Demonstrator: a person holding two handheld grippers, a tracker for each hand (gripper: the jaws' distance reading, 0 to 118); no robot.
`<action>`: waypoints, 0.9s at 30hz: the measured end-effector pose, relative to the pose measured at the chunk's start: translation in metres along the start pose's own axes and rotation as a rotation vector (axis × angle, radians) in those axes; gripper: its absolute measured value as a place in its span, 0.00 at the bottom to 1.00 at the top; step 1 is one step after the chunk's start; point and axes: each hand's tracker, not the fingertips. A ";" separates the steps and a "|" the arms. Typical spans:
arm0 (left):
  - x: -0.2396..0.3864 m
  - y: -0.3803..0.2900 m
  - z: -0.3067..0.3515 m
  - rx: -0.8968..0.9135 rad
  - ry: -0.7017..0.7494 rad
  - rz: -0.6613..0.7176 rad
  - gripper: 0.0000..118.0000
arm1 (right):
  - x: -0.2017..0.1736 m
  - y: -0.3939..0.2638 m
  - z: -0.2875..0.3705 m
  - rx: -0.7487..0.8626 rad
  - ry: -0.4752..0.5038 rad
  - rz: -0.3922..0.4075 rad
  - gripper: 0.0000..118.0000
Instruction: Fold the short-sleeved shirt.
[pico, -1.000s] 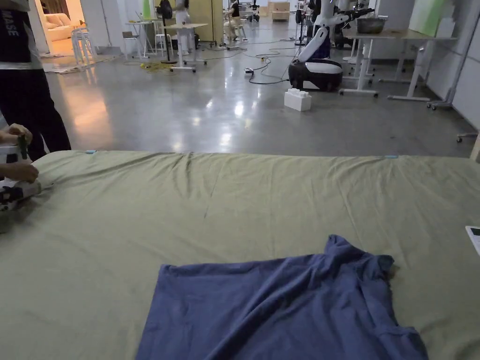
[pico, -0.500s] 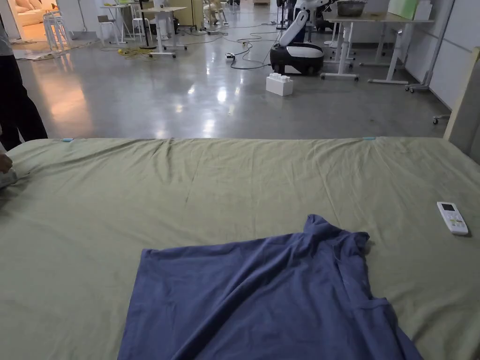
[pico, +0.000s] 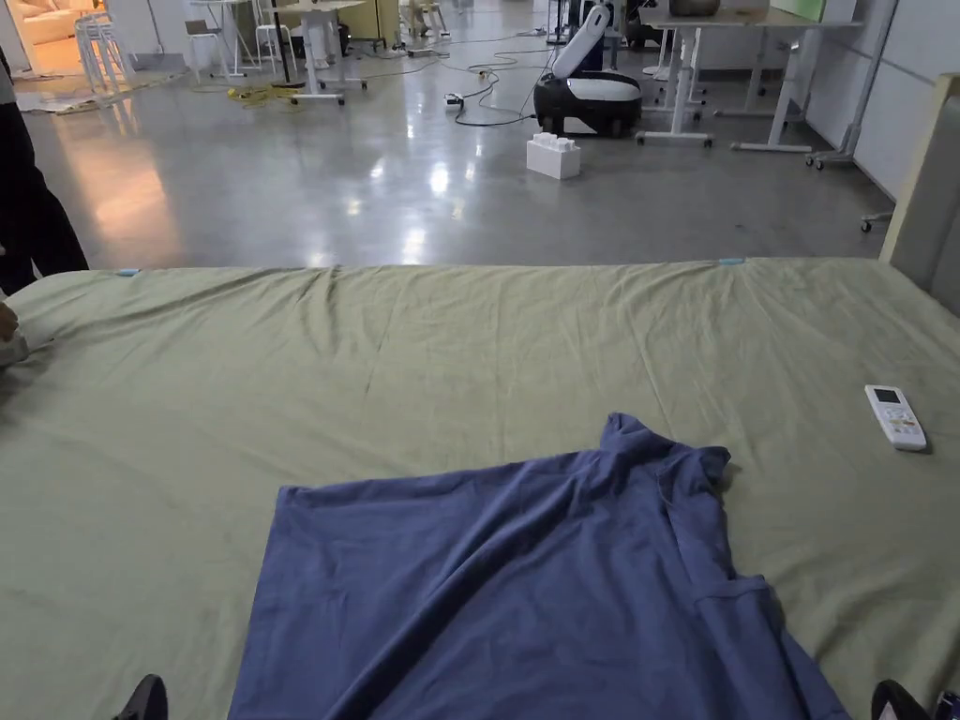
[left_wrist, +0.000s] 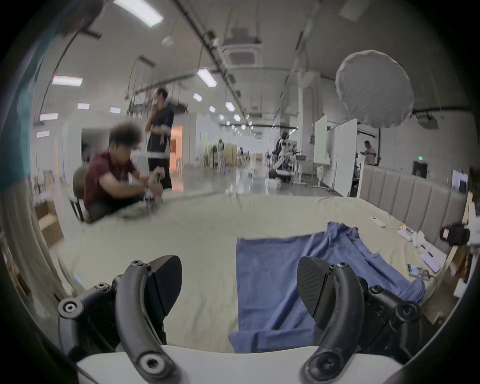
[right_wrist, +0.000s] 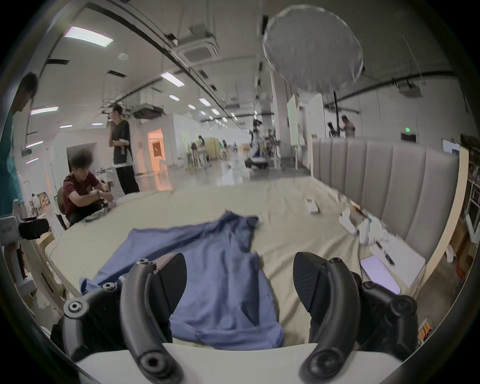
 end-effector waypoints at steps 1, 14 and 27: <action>0.007 0.006 0.004 0.020 -0.018 -0.016 0.77 | -0.005 0.004 0.002 0.021 0.003 0.010 0.74; 0.050 0.041 0.031 0.114 -0.149 -0.099 0.00 | -0.042 0.022 0.014 0.084 0.069 0.039 0.00; 0.021 0.012 0.010 -0.010 -0.151 -0.003 0.00 | -0.043 0.019 0.011 0.067 0.093 0.027 0.00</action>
